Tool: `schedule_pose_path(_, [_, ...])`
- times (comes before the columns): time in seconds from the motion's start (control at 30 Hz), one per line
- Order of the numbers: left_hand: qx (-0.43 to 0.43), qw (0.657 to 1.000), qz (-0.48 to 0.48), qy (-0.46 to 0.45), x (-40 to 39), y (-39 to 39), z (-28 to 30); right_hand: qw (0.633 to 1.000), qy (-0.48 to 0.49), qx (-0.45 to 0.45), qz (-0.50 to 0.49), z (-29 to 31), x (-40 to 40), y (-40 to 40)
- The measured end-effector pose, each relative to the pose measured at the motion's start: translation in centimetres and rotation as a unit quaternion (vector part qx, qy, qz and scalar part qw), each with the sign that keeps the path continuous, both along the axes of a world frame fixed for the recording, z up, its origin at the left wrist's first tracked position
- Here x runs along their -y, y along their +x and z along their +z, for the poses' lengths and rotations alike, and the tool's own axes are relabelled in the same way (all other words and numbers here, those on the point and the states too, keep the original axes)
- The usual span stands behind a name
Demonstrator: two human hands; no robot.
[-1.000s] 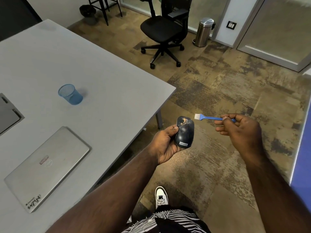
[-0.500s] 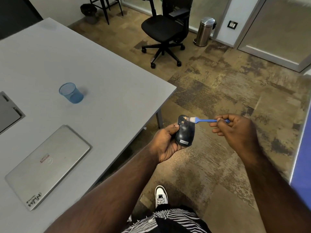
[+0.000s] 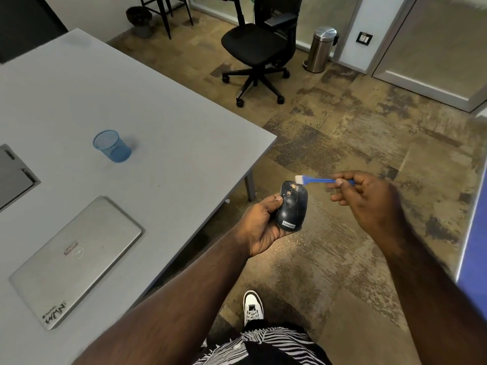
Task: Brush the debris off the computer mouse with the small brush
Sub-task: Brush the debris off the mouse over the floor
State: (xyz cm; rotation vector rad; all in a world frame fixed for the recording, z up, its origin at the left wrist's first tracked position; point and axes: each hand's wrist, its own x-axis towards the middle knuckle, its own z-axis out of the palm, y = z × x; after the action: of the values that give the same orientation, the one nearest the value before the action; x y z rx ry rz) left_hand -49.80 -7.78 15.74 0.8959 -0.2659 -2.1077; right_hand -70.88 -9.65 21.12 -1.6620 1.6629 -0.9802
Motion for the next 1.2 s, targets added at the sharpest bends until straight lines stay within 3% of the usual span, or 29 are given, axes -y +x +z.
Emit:
schedule_pose_path(0.1, [0.013, 1.000, -0.004, -0.002, 0.0, 0.0, -0.1, 0.996, -0.005, -0.054, 0.071, 0.9, -0.2, 0.4])
schedule_pose_path(0.23, [0.030, 1.000, 0.000, 0.003, -0.2, 0.2, -0.2, 0.994, -0.048, -0.082, 0.045, 1.8, 0.4, -0.2])
schedule_pose_path(0.47, [0.055, 0.998, 0.014, 0.019, -0.2, 0.3, 0.5, 0.999, -0.047, -0.006, 0.026, 2.4, 0.2, -0.5])
schedule_pose_path(0.63, [0.071, 0.997, -0.009, 0.012, -0.3, 0.2, 1.1, 0.990, 0.045, 0.029, 0.134, 2.8, -1.6, 1.0])
schedule_pose_path(0.7, [0.065, 0.998, -0.016, 0.011, -0.3, -0.1, 1.2, 0.992, 0.059, 0.008, 0.115, 2.2, -1.7, 1.5])
schedule_pose_path(0.87, [0.041, 0.999, -0.018, 0.015, -0.5, -0.5, 1.2, 0.998, 0.028, -0.027, -0.050, 2.1, -0.5, 1.3])
schedule_pose_path(1.0, [0.035, 0.999, -0.021, 0.016, -0.5, -0.5, 1.2, 0.998, 0.050, 0.036, -0.002, 2.9, -0.8, 1.3])
schedule_pose_path(1.07, [0.034, 0.999, -0.025, 0.012, -0.5, -0.5, 1.3, 0.996, 0.078, 0.025, 0.025, 2.7, -1.2, 1.8])
schedule_pose_path(1.2, [0.029, 0.999, -0.025, 0.015, -0.7, -0.4, 1.5, 0.995, 0.071, -0.027, -0.069, 2.3, -0.5, 1.8])
